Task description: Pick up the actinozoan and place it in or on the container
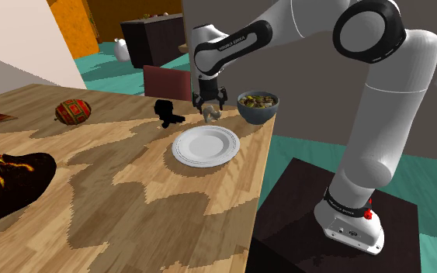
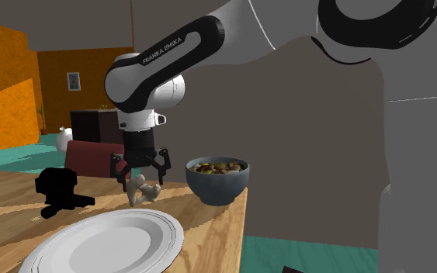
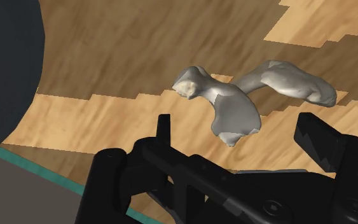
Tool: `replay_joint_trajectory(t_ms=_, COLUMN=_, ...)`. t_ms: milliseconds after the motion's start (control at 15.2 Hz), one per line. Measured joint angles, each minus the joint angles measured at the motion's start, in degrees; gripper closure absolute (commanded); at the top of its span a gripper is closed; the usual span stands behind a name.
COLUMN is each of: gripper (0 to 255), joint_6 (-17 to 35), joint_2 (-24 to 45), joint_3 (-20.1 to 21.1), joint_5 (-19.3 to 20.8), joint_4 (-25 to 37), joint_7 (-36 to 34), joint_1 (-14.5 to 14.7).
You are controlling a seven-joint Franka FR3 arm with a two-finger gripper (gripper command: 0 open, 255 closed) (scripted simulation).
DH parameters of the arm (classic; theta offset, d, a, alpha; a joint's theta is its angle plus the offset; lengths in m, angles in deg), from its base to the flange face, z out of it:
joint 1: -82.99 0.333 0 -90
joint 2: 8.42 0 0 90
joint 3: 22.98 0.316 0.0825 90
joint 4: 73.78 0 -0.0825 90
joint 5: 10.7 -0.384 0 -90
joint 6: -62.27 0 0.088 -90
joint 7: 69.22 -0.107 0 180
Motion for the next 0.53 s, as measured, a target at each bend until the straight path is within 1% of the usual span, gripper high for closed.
replay_joint_trajectory(t_ms=66, gripper=255, joint_6=0.0, joint_2=0.0, joint_3=0.0, joint_5=0.0, joint_4=0.0, joint_7=0.0, joint_1=0.0)
replay_joint_trajectory(t_ms=528, gripper=255, joint_6=0.0, joint_2=0.0, joint_3=0.0, joint_5=0.0, joint_4=0.0, joint_7=0.0, joint_1=0.0)
